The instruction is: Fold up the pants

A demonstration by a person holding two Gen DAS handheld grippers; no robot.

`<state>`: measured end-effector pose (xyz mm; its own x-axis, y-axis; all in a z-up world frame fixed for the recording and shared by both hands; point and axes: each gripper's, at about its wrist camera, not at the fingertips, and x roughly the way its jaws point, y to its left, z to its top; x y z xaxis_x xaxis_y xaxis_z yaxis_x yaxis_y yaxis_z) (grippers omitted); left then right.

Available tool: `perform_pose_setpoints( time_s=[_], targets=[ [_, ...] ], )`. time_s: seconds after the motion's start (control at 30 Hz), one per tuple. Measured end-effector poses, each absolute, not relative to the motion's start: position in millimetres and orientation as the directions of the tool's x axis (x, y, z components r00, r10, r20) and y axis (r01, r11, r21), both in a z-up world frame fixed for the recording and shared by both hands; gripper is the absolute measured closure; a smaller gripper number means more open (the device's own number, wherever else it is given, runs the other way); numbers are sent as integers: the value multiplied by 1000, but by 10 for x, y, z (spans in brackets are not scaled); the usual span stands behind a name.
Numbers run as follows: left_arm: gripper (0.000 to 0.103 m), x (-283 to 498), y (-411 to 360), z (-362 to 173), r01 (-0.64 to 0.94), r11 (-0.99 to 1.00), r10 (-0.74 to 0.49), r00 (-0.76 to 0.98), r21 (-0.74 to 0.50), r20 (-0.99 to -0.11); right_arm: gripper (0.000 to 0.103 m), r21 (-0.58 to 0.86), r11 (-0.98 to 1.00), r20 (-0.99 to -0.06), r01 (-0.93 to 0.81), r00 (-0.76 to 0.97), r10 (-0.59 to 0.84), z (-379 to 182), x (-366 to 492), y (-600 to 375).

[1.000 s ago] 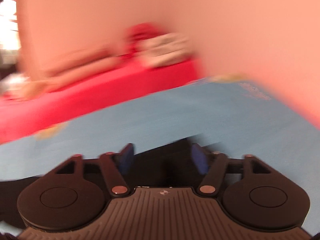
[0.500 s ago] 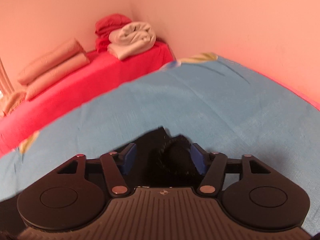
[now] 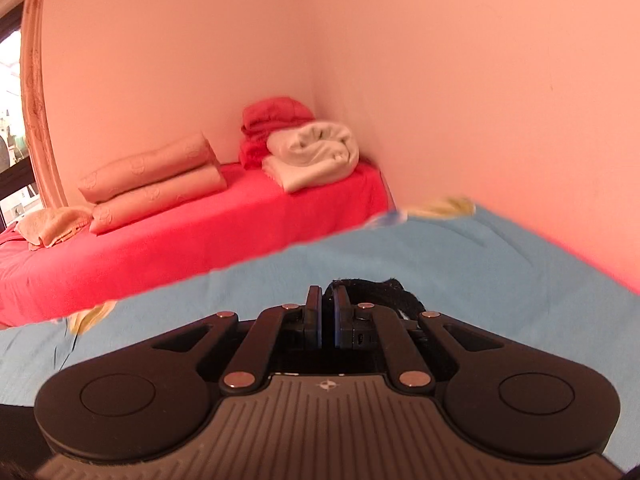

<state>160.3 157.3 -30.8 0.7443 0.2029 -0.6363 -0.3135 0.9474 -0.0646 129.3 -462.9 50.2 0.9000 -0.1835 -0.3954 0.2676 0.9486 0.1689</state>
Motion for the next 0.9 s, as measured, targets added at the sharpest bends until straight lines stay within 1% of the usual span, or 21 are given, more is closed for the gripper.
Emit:
perform_pose_setpoints(
  time_s=[0.07,0.13,0.17,0.2,0.23,0.3,0.33,0.37,0.4,0.43,0.5,0.57,0.6,0.67,0.73,0.77,0.8,0.83,0.87,0.9],
  targets=[
    [0,1603,1573,-308,-314,947,204,744,-63,-636,95,185,943,-442,278,880,-172,369,1454,-4728],
    [0,1602,1565,-307,-315,947,209,743,-57,-636,94,190,933,-546,306,823,-158,126,1669,-4843],
    [0,1602,1560,-306,-316,947,211,743,-54,-636,94,166,923,-600,347,778,-185,19,1752,-4897],
    [0,1602,1556,-306,-316,947,213,742,-52,-635,92,150,907,-632,393,744,-217,-32,1774,-4943],
    [0,1603,1552,-306,-316,947,214,742,-50,-635,90,173,894,-628,414,745,-224,-23,1732,-4994],
    [0,1607,1550,-308,-317,947,216,742,-47,-635,70,245,864,-576,440,783,-235,87,1553,-5064],
    [0,1611,1545,-311,-317,947,218,741,-44,-635,49,254,851,-555,459,790,-260,151,1469,-5046],
    [0,1615,1540,-312,-318,947,222,740,-39,-635,42,245,847,-537,472,793,-287,216,1397,-5011],
    [0,1616,1532,-314,-318,948,225,738,-34,-636,42,228,854,-525,467,798,-297,272,1348,-4937],
    [0,1619,1525,-315,-318,948,228,737,-29,-636,42,222,870,-520,440,808,-277,319,1324,-4834],
    [0,1619,1518,-315,-318,948,231,737,-24,-635,39,263,909,-526,322,838,-145,368,1280,-4544],
    [0,1616,1514,-316,-319,947,236,736,-18,-635,31,345,923,-537,170,842,46,360,1278,-4187],
    [0,1616,1502,-316,-320,947,240,735,-12,-634,29,387,918,-542,88,827,149,334,1294,-4000],
    [0,1618,1482,-316,-321,947,250,733,3,-632,21,468,882,-558,-57,755,345,233,1363,-3654],
    [0,1625,1465,-319,-322,947,257,732,11,-631,18,532,837,-596,-125,647,476,78,1488,-3404],
    [0,1625,1464,-319,-323,946,258,732,13,-630,19,534,837,-620,-122,616,486,-3,1536,-3345],
    [0,1623,1464,-318,-322,947,258,732,12,-630,20,518,847,-626,-119,621,470,-45,1554,-3341],
    [0,1623,1464,-318,-322,947,257,732,12,-630,24,526,841,-609,-122,637,473,-45,1563,-3401],
    [0,1623,1463,-319,-322,947,258,732,12,-630,26,551,829,-595,-92,653,468,-37,1568,-3515],
    [0,1623,1463,-319,-322,947,258,732,13,-630,25,567,823,-591,-27,683,430,-20,1571,-3676]
  ],
)
